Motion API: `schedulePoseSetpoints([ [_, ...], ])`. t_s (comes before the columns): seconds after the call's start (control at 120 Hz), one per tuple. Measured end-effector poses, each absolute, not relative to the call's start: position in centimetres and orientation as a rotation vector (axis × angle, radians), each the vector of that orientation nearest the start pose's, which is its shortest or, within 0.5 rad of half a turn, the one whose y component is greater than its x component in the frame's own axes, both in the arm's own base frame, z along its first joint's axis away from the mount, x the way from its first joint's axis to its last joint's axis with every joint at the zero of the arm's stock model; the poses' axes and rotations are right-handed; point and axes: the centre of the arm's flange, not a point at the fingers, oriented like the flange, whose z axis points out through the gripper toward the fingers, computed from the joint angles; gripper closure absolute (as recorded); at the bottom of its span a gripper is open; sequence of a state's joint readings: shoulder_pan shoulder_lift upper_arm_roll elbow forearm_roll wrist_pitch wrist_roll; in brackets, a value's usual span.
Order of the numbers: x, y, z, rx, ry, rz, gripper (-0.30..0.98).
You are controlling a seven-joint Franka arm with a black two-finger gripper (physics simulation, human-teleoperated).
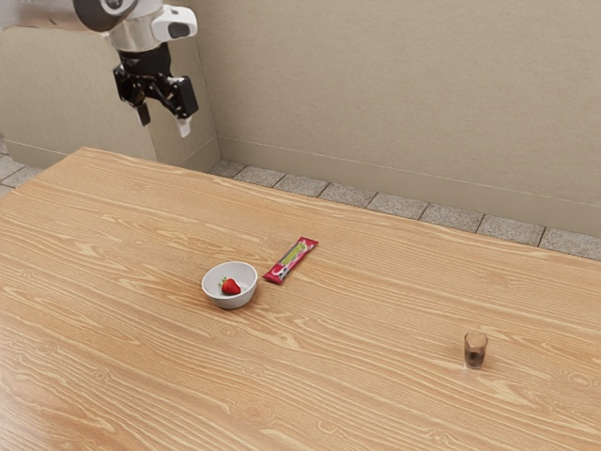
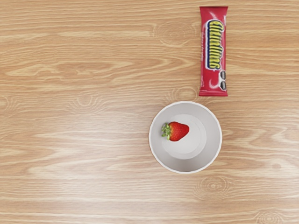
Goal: Take strawberry from the bowl
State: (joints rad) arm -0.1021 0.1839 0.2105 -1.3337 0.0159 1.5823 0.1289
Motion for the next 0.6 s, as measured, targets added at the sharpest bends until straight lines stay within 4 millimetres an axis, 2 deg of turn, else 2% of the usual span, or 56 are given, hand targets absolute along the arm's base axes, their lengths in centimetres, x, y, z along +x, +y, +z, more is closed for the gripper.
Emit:
schedulePoseSetpoints([
  [0.392,60.9,5.7,63.0,-3.078,0.006,-0.094,0.02],
  [0.433,60.9,5.8,61.4,-3.083,0.004,-0.063,0.02],
  [0.5,61.0,5.9,57.5,-3.090,0.003,0.001,0.02],
  [0.6,60.6,5.2,52.5,-3.099,0.011,0.048,0.02],
])
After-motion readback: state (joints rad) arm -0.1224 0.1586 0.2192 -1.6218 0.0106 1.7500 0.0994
